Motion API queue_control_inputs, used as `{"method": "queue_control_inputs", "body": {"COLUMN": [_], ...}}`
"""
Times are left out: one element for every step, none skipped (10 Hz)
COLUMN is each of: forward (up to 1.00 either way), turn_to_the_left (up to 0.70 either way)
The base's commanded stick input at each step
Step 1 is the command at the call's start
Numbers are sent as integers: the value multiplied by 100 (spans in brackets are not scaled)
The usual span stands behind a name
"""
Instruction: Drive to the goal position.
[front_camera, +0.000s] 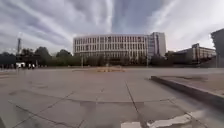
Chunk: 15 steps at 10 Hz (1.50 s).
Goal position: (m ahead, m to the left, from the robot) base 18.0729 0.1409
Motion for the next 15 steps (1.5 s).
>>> {"method": "queue_control_inputs", "body": {"forward": [85,85,85,85,85,85,85,85,85,85,85,85,85,85,85], "turn_to_the_left": [0,-10,-34,-34,-30,-14,0,0,0,0,0,0,0,0,0]}}
